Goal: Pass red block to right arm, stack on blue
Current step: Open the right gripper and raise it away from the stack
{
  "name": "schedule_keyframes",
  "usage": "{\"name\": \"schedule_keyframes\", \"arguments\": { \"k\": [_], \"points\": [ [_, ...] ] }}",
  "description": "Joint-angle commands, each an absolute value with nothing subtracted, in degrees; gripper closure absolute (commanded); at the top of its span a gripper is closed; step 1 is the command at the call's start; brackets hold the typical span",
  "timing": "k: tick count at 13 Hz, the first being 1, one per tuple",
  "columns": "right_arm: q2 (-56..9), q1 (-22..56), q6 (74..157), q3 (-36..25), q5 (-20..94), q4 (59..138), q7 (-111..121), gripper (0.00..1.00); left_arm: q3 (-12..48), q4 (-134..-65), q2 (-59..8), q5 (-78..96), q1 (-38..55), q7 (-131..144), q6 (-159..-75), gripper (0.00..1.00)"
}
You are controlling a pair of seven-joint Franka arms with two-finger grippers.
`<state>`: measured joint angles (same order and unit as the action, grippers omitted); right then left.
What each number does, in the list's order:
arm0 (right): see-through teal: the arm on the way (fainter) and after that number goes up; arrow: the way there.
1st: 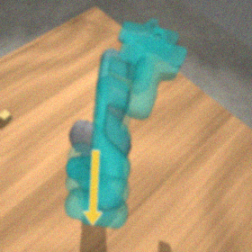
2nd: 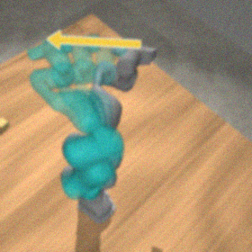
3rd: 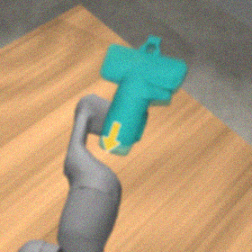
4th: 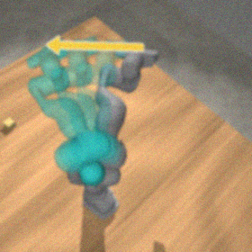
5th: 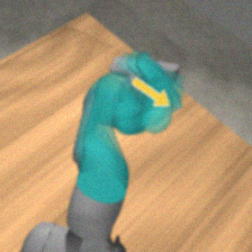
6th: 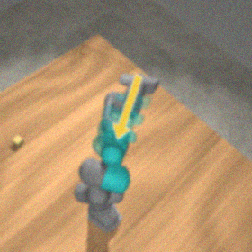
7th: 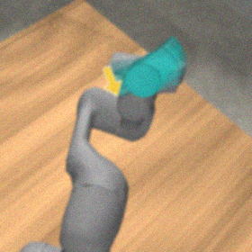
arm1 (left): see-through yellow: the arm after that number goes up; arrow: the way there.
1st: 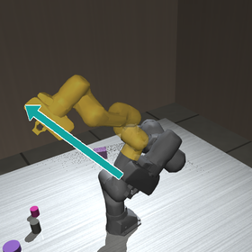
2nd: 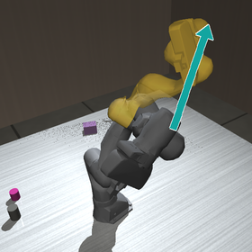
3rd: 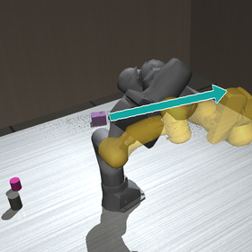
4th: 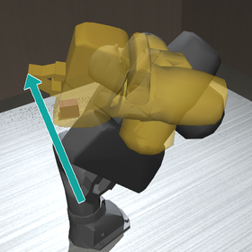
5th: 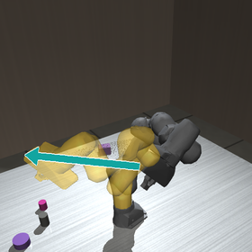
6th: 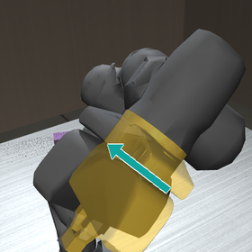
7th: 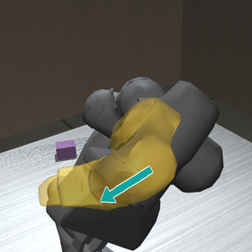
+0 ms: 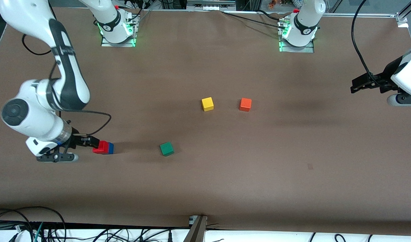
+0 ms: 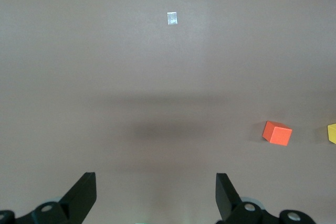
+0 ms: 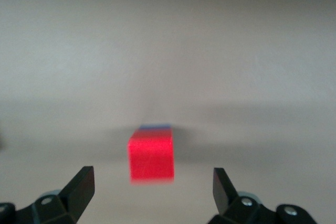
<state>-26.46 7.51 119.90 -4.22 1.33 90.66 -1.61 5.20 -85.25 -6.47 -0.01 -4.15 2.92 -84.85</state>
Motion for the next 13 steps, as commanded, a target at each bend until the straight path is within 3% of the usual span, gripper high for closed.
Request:
{"name": "schedule_keyframes", "arguments": {
  "k": [1, 7, 10, 13],
  "points": [
    [-17.9, 7.3, 107.5, -3.6, 1.0, 89.6, -1.5, 0.00, 5.3, -83.6, -7.1, -0.4, -4.1, 1.6, -84.3, 0.00],
    [-3.0, 7.3, 89.1, -3.6, 1.2, 91.1, -1.7, 0.00, 5.3, -83.6, -7.1, -0.4, -4.1, 1.6, -84.3, 0.00],
    [2.2, 7.3, 90.8, -3.7, 1.2, 97.4, -1.8, 0.00, 5.3, -83.6, -7.1, -0.4, -4.1, 1.6, -84.3, 0.00],
    [2.6, 7.3, 90.5, -3.6, 1.1, 97.4, 0.1, 0.00, 5.3, -83.6, -7.2, -0.4, -4.1, 1.6, -84.2, 0.00]
  ]
}}
